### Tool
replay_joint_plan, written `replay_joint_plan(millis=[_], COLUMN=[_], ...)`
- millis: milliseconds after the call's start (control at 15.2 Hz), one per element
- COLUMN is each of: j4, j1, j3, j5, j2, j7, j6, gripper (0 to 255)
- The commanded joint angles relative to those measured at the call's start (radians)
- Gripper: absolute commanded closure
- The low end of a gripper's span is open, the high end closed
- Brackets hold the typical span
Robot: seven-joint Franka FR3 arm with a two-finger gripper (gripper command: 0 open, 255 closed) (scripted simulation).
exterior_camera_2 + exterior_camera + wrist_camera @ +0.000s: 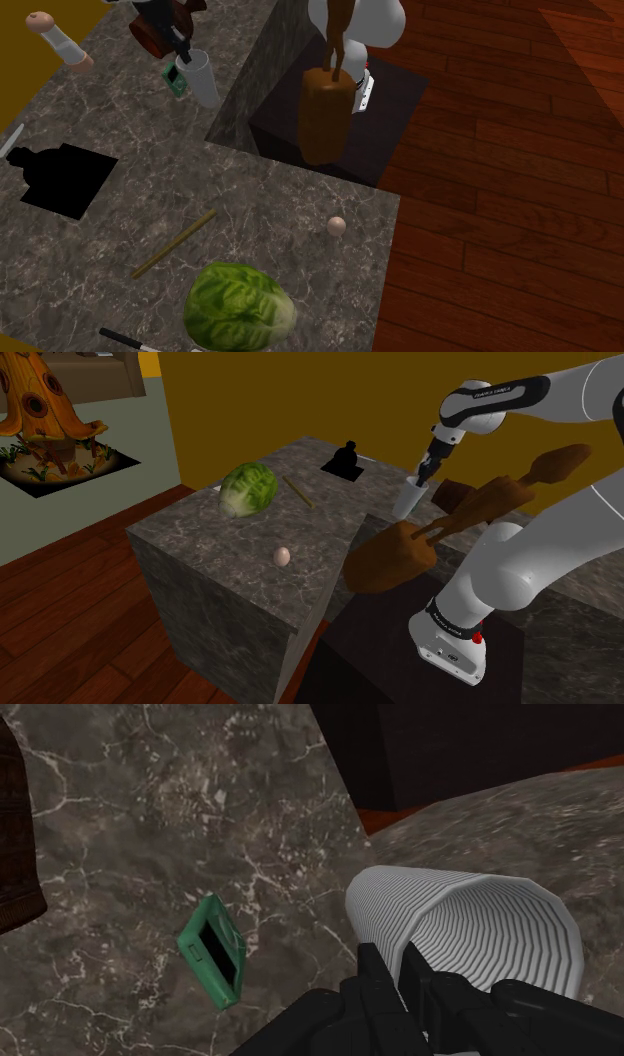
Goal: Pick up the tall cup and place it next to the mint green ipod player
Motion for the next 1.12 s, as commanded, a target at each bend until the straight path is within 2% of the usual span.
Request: replay_joint_plan(millis=[0, 132, 198, 528, 792, 1056], j4=[-0.002, -0.001, 0.004, -0.001, 0.103, 0.104], j1=[0.017, 0.031, 0.033, 0.048, 0.058, 0.068], j3=[-0.013, -0.026, -0.031, -0.042, -0.016, -0.024], j5=[-0.007, -0.014, -0.011, -0.022, -0.036, -0.041], j2=[0.079, 0.074, 0.079, 0.068, 0.024, 0.02], j7=[0.005, 0.011, 0.005, 0.017, 0.036, 0.04], j6=[0.001, 0.0, -0.001, -0.002, -0.138, -0.139], gripper=[255, 255, 0, 0, 0, 0])
